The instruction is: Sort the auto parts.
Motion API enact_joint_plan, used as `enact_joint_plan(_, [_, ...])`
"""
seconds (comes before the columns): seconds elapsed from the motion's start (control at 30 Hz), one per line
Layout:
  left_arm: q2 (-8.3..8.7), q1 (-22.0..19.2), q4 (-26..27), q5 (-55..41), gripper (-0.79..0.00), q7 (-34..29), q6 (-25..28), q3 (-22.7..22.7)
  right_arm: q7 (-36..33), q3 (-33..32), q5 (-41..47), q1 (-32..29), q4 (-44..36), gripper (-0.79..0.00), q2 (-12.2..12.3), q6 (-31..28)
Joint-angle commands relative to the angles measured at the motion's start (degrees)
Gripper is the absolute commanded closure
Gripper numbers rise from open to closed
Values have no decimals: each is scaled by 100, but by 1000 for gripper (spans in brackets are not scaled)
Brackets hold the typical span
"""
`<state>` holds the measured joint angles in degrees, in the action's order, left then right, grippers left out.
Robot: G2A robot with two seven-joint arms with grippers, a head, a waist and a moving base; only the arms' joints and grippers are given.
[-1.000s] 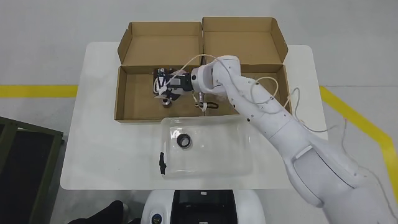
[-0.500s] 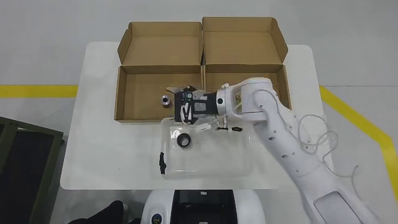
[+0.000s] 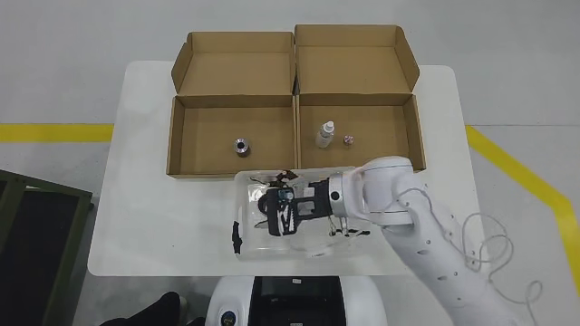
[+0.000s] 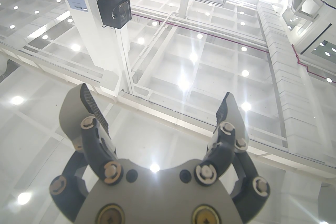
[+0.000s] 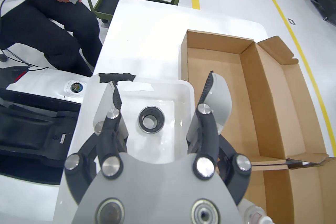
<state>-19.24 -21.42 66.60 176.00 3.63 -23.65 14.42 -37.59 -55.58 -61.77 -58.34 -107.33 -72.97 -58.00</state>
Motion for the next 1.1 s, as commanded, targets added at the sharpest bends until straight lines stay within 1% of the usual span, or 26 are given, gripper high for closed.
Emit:
enact_joint_plan(0.0, [0,0,0,0,-785,0,0,0,-9,68,18,-79,-14,-563,62,0])
enact_joint_plan(0.2, [0,0,0,0,-785,0,0,0,168,244,-242,-216,158,-579,186,0])
enact_joint_plan(0.4, [0,0,0,0,-785,0,0,0,513,256,-765,-290,360,-594,248,25])
enact_joint_plan(0.47, [0,0,0,0,-785,0,0,0,613,272,-967,-321,442,-616,259,96])
enact_joint_plan(0.57, [0,0,0,0,-785,0,0,0,846,309,-1169,-345,597,-646,265,195])
enact_joint_plan(0.7, [0,0,0,0,-785,0,0,0,1205,346,-1405,-338,865,-653,260,436])
enact_joint_plan(0.8, [0,0,0,0,-785,0,0,0,1449,413,-1574,-289,1044,-674,249,534])
enact_joint_plan(1.0, [0,0,0,0,-785,0,0,0,1790,650,-1796,-109,1401,-668,195,679])
enact_joint_plan(1.07, [0,0,0,0,-785,0,0,0,1895,738,-1850,-45,1522,-653,172,720])
